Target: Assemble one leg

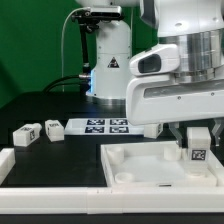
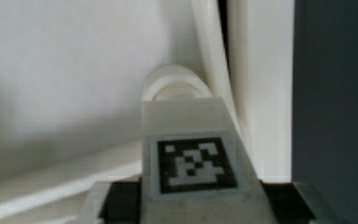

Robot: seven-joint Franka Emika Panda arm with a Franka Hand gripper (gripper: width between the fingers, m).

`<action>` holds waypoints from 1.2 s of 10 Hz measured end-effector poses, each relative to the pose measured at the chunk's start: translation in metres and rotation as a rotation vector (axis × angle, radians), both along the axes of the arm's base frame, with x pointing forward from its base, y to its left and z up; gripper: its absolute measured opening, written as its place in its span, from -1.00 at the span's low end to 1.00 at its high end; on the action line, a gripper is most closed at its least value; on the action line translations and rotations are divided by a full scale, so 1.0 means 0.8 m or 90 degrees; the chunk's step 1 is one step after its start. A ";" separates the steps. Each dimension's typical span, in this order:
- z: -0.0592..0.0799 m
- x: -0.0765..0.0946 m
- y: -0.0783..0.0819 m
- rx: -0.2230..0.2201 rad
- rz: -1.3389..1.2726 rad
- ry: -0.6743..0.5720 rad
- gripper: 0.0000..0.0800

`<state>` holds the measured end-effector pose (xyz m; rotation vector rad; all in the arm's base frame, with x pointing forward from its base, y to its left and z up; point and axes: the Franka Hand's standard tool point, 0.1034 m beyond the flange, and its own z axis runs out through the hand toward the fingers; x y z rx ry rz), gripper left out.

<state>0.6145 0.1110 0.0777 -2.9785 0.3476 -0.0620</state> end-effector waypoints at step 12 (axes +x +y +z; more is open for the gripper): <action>-0.004 -0.003 0.017 0.093 -0.718 0.075 -0.26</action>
Offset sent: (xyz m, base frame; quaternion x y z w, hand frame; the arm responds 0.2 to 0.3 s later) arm -0.0043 0.0018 -0.0030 0.0047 0.0036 0.3325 0.9431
